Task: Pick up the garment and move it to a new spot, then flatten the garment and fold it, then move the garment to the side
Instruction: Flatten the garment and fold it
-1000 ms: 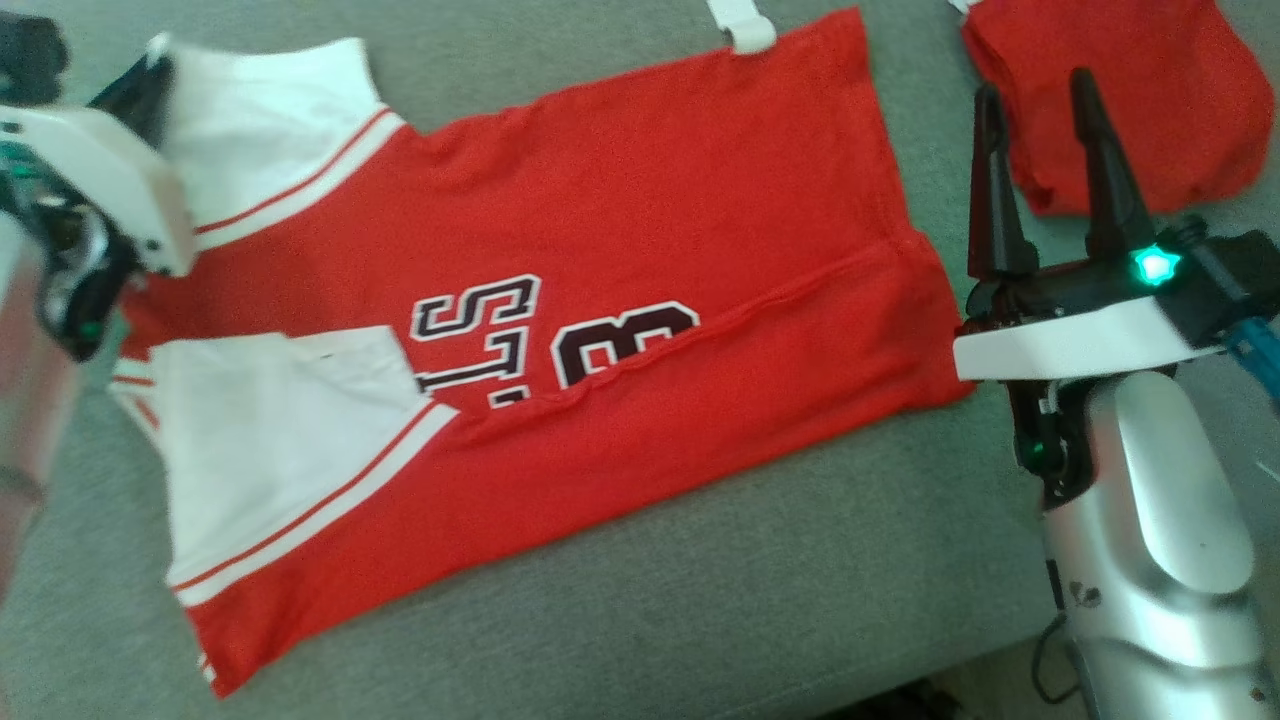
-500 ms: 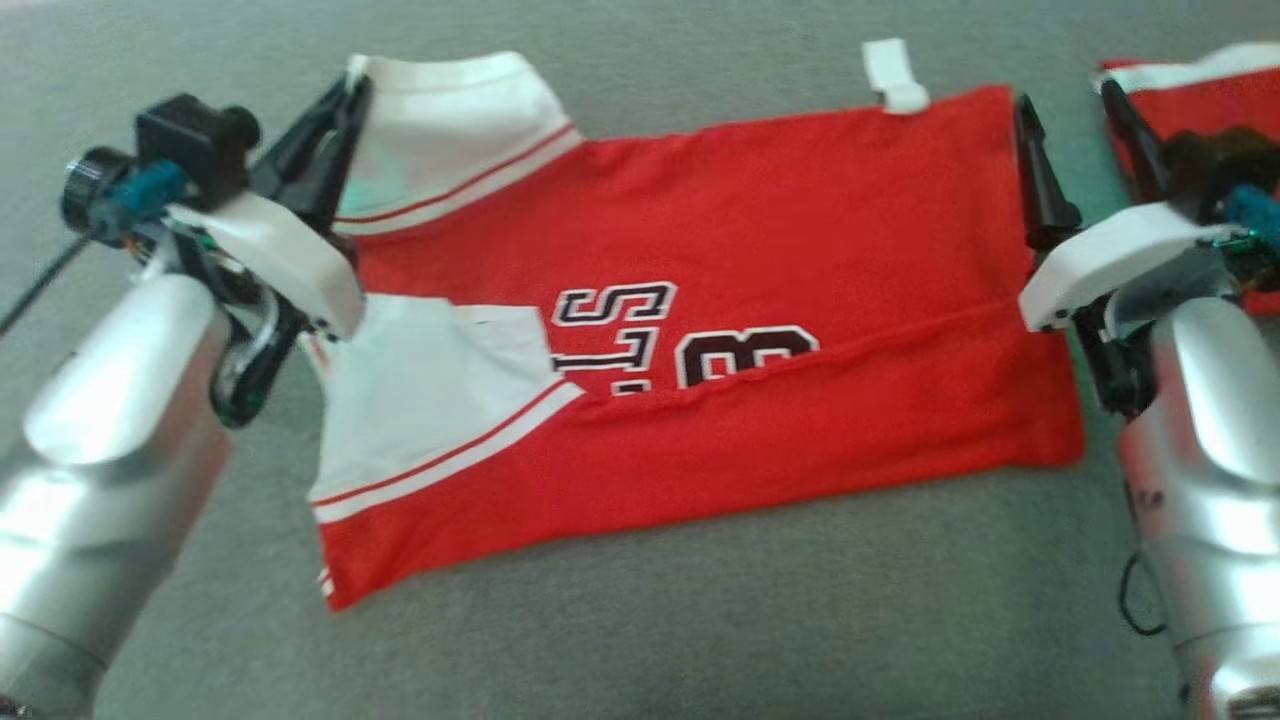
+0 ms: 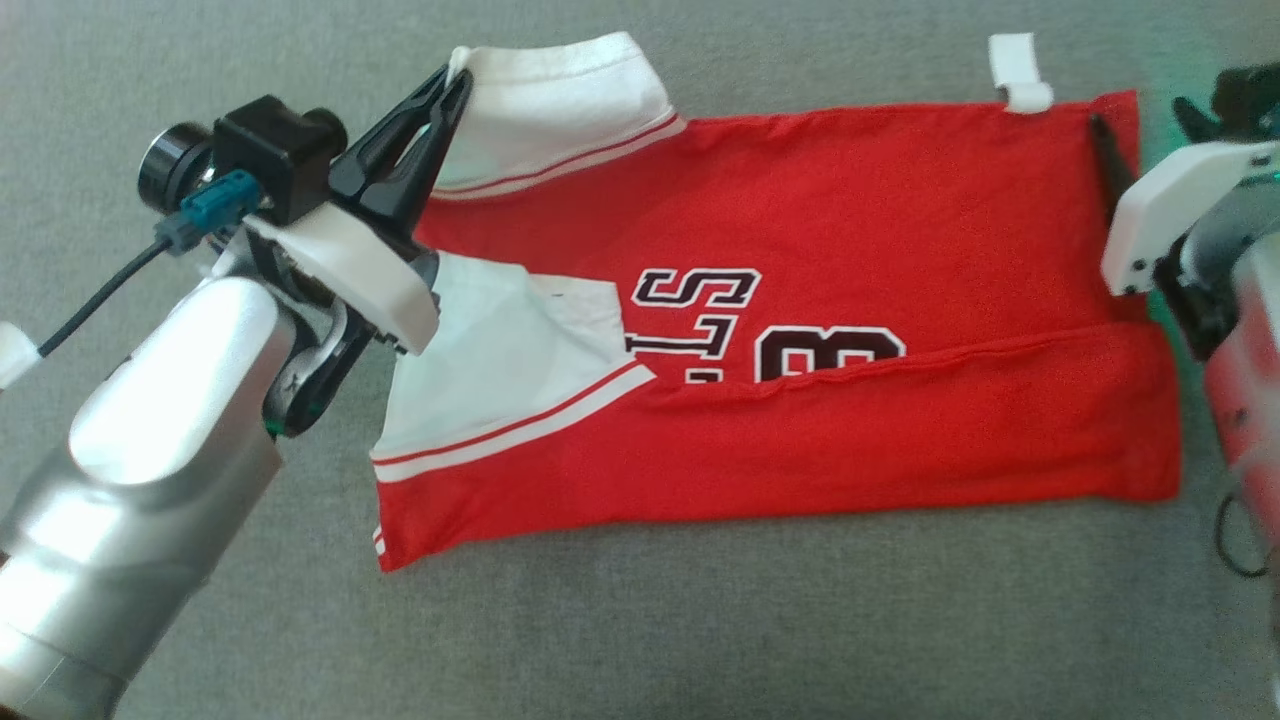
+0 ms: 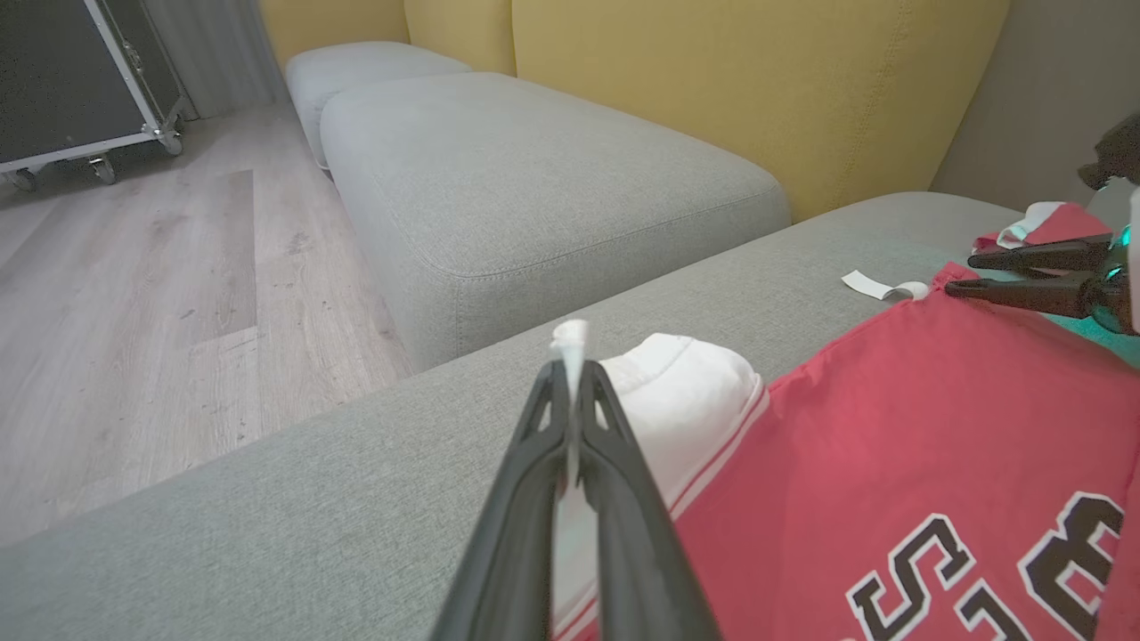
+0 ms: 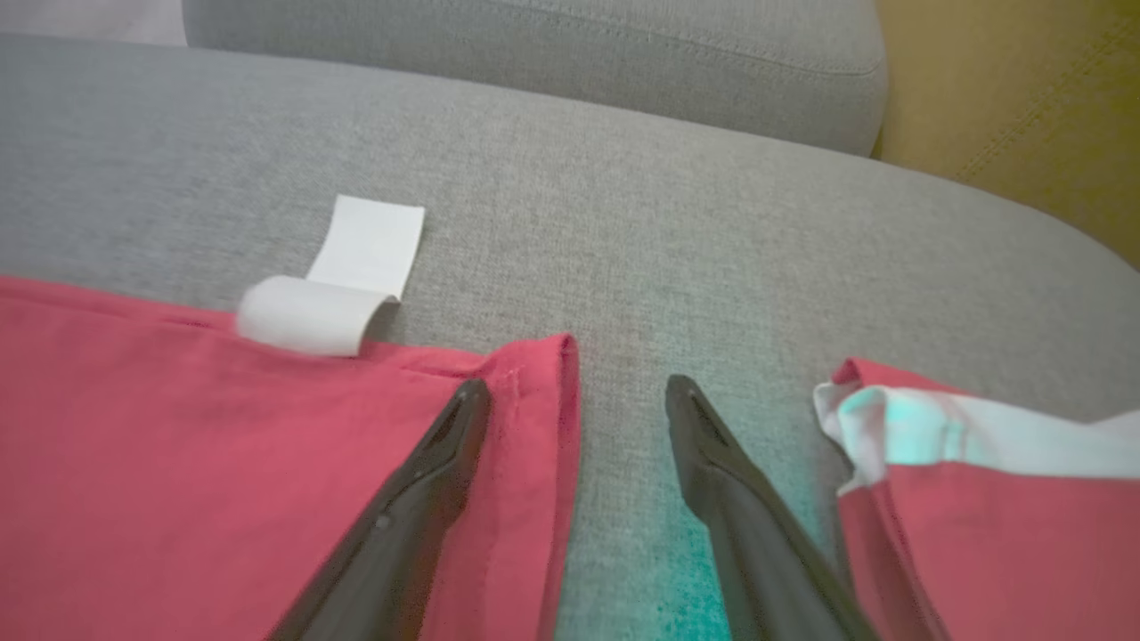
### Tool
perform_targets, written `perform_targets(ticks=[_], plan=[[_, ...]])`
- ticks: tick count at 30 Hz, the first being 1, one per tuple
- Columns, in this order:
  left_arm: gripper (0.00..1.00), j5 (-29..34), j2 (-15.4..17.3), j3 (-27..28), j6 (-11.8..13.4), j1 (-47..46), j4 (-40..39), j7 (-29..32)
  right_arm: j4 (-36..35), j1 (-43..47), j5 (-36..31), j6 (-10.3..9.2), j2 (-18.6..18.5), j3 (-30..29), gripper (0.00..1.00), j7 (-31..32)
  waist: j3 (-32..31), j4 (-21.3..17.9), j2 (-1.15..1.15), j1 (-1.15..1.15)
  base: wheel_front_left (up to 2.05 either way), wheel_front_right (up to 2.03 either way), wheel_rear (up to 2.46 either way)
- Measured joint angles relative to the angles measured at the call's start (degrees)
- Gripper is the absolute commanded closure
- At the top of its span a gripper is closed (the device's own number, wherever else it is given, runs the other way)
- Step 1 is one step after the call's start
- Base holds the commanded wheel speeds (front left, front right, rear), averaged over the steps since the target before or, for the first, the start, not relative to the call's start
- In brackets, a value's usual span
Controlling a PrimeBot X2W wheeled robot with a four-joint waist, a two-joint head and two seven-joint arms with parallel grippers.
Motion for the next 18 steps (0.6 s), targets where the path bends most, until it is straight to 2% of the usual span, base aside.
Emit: perform_targets(ticks=[7, 8, 9, 18], plan=[[1.00, 0.1, -0.8, -0.2, 0.0, -1.8, -1.2, 0.0, 5.0, -6.6, 0.0, 0.00, -1.5, 4.2, 0.00, 1.1, 3.1, 1.4, 0.00, 0.01, 0.00, 0.00, 0.00], [1.00, 0.1, -1.0, -0.2, 0.0, -2.1, -1.1, 0.0, 5.5, -7.4, 0.1, 0.00, -1.6, 5.0, 0.34, 1.5, 3.5, 1.6, 0.00, 0.01, 0.00, 0.00, 0.00], [1.00, 0.1, -1.2, -0.3, 0.0, -2.4, -0.9, 0.0, 6.0, -8.1, 0.5, 0.00, -1.7, 5.8, 1.00, 1.8, 3.7, 1.7, 0.00, 0.00, 0.00, 0.00, 0.00], [1.00, 0.1, -1.5, -0.2, 0.0, -3.2, 3.0, -0.6, 8.6, -10.1, 4.2, 0.00, -1.7, 8.5, 1.00, -0.6, 3.7, 1.1, 0.00, 0.01, 0.00, 0.00, 0.00]])
